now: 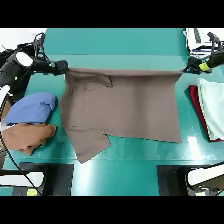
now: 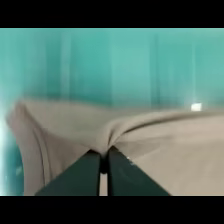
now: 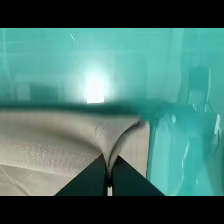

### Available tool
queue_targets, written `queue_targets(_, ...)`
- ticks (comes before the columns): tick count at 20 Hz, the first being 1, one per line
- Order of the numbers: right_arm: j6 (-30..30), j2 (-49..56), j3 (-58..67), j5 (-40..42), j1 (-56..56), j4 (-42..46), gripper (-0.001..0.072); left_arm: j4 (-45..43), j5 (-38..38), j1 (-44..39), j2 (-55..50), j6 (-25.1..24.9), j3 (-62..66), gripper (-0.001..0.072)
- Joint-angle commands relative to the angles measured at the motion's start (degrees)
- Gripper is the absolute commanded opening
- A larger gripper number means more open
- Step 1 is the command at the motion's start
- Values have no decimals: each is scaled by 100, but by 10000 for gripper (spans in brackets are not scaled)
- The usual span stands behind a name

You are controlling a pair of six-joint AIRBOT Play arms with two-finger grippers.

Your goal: Fold the shirts.

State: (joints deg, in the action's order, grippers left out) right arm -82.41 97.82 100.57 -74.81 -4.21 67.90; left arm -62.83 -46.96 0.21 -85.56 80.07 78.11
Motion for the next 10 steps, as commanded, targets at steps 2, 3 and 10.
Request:
queue_targets(2,7,-496,-1384,382,15,-35,16,87,-815,31,-46,-404,-317,25)
queue_targets(3,4,-610,-1759,498,17,-48,16,87,-796,31,-50,-404,-461,25)
queue_targets(10,0,-1255,-3058,675,15,-90,399,-264,-905,31,-20,378,-916,527)
